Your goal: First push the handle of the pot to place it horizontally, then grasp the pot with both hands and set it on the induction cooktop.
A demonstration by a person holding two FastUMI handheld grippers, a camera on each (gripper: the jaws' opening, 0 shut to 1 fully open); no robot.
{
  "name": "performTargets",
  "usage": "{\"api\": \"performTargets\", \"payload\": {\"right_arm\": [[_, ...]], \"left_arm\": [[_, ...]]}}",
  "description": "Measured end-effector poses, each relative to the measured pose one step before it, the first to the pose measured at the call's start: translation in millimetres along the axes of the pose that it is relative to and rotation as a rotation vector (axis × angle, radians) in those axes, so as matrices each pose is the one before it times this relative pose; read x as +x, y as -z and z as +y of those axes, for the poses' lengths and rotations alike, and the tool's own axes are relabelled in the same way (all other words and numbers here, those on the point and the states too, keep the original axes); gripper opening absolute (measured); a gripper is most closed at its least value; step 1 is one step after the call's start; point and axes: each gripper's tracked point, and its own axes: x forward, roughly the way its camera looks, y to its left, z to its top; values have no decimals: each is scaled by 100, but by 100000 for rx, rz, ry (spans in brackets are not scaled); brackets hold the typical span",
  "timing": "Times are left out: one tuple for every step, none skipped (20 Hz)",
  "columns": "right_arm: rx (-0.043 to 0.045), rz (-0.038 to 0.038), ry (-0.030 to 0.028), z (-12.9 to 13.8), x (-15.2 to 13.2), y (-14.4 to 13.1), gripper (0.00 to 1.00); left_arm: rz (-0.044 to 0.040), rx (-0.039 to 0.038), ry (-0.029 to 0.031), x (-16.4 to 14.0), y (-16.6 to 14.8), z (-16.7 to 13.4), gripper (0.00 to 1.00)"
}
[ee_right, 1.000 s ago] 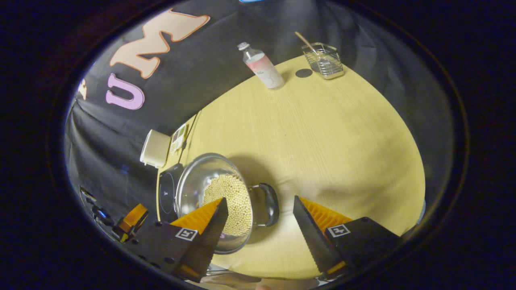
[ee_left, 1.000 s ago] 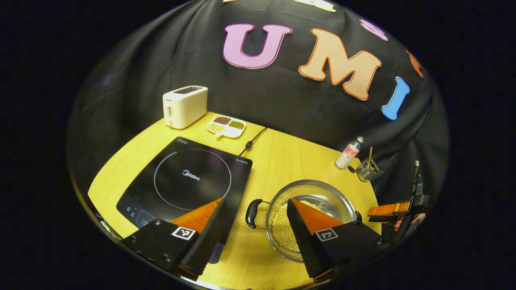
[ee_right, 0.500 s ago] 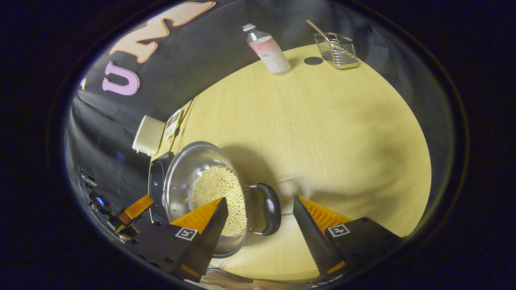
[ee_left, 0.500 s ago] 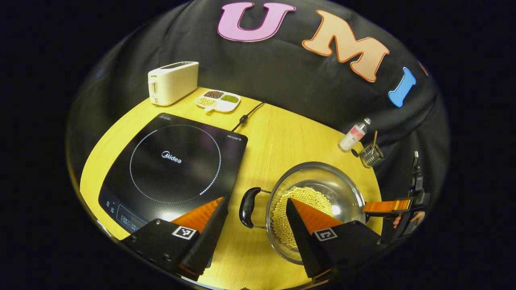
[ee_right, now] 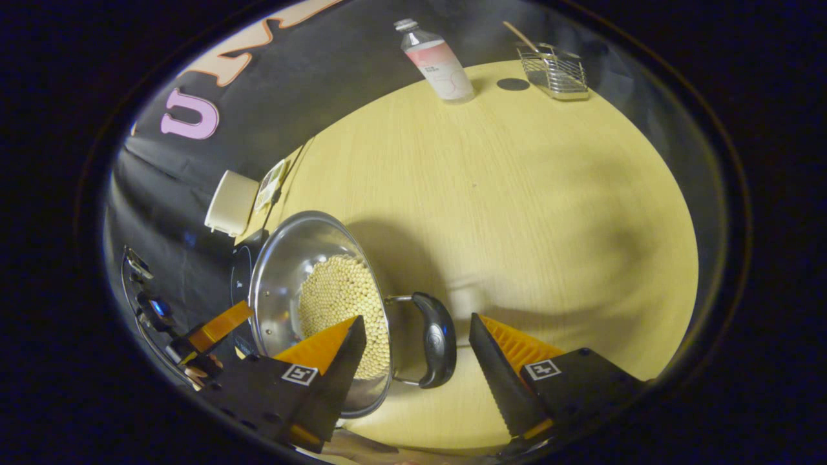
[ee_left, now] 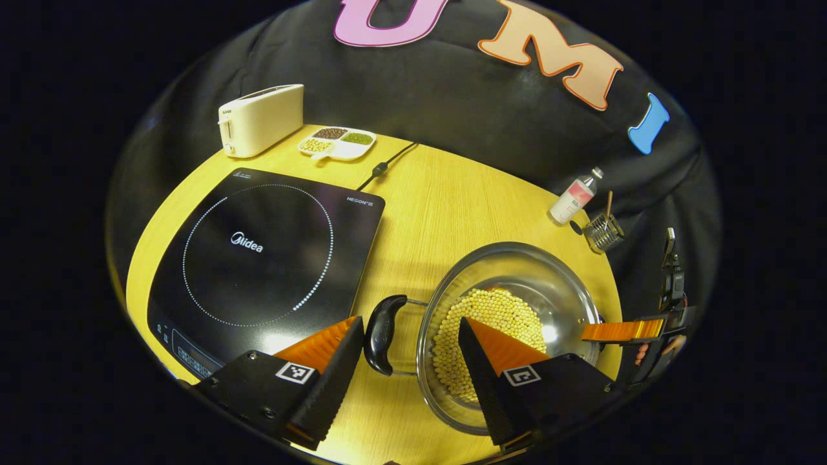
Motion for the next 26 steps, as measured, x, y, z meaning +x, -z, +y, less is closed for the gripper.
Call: {"api": "performTargets", "payload": {"right_arm": [[76,462,-244,47,176,-57,99],[269,453,-173,82,92,86,99],[134,304,-42,3,283,-76,99],[15,462,-4,44,122,96,98],[-291,479,140,-33,222,104,98],[-499,543,588,-103,297,200,98],[-731,440,628,-213,295,78,98],[-303,380,616,-173,73,137,87],[-297,602,344,-112,288,134,77],[-81,292,171,-79,106,61,86],[102,345,293,-132,133,-14,86],[214,51,259,-92,156,-17,76],[205,123,145,-102,140,-107,76],[273,174,-22,-60,104,24,76],[221,168,3,-60,124,-24,76],[311,-187,-1014,114,-6,-24,76],[1378,781,-1706,492,-98,209,76],[68,329,-1537,268,140,18,66],[679,429,826,61,117,176,63],[423,847,-75,78,170,-41,53],[1622,483,-353,-22,149,65,59],[1573,35,-435,124,213,41,58],[200,-397,344,-20,-24,-37,57],[-735,-1125,1055,-148,87,-143,51],[-1013,-903,1128,-176,-72,-116,51],[-920,-292,698,-63,-23,54,51]], "left_arm": [[611,361,-648,165,54,46,90],[485,646,-1173,227,99,272,90],[708,225,-450,217,57,157,88],[637,-276,72,313,156,41,83],[888,-614,299,219,148,27,81],[1257,-863,349,340,241,29,81],[1002,-846,301,205,217,0,87],[631,-462,-403,291,115,201,81],[673,-716,39,270,131,48,86],[621,-897,-32,317,115,22,76],[729,-531,145,275,108,-7,75],[412,-68,-12,67,175,-27,74],[505,511,-51,190,57,21,74],[541,964,-300,172,142,6,74],[368,1039,-573,133,44,52,74],[166,1250,-1384,60,66,270,74],[128,969,-522,-75,-44,43,73],[578,702,-797,161,157,154,69],[369,784,-385,-116,35,-7,69],[204,490,-294,79,-70,30,69],[330,11,-96,-26,41,12,69],[-289,-510,443,-60,5,-76,70],[131,-1136,790,-36,91,-53,69],[252,-1086,953,-98,168,-85,64],[595,-1165,715,-202,272,-74,63],[158,-1223,425,-185,308,-119,63]]}}
